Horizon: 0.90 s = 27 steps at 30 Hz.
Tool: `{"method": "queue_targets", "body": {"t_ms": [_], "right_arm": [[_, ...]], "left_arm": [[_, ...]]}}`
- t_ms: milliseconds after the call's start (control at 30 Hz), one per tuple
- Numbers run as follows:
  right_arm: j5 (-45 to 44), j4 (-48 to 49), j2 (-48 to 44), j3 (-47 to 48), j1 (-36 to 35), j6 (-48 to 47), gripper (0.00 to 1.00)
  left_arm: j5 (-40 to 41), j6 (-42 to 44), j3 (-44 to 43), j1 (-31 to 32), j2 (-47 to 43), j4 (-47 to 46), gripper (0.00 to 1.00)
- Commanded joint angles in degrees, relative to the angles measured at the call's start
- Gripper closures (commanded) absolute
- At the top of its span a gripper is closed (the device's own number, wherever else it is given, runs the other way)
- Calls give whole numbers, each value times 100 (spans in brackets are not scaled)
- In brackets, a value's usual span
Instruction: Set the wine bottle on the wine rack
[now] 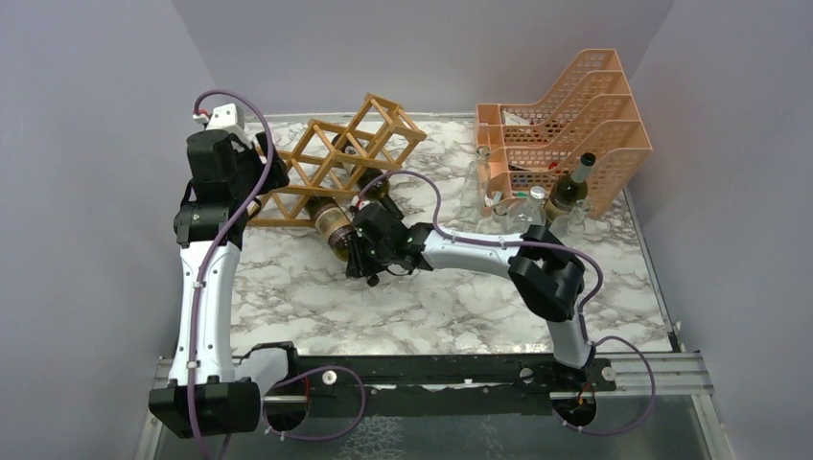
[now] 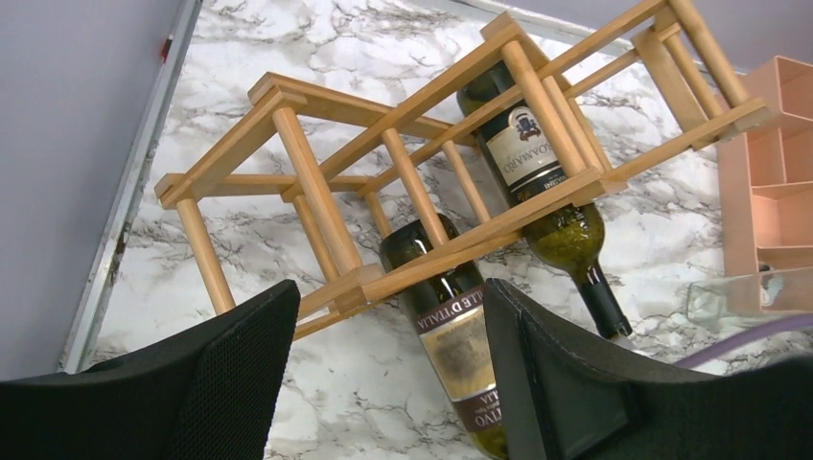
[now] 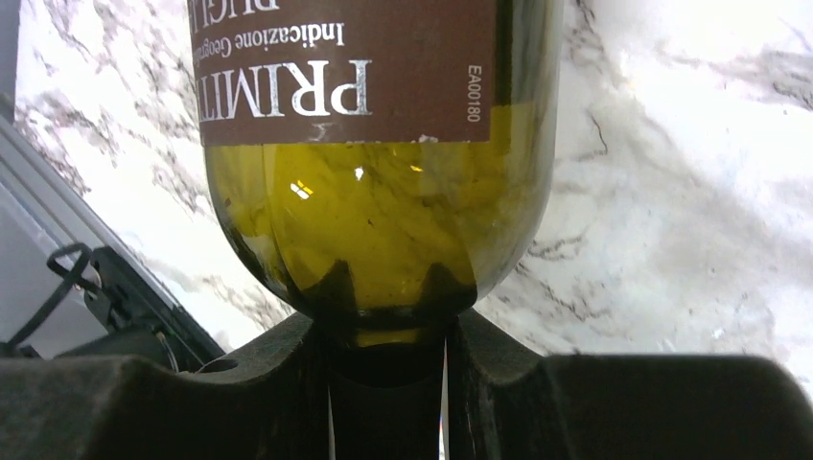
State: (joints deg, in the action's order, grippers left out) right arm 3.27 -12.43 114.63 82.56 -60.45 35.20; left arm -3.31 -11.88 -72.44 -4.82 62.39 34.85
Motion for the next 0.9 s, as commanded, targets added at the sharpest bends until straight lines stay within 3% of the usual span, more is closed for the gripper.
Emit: {"method": "queue_targets", "body": {"t_ms": [0, 200, 733, 867], "right_arm": [[-504, 997, 190, 633, -41, 109, 99], [-523, 1305, 622, 1036, -40, -9, 96], [-922, 900, 1739, 2446, -12, -312, 69], [-898, 705, 2019, 2879, 5, -458, 68]], "left_arm": [[-19, 113, -344, 131, -215, 298, 24], [-76, 142, -414, 275, -280, 340, 23], [-399, 151, -477, 449, -302, 350, 22], [-460, 146, -480, 458, -331, 347, 22]]}}
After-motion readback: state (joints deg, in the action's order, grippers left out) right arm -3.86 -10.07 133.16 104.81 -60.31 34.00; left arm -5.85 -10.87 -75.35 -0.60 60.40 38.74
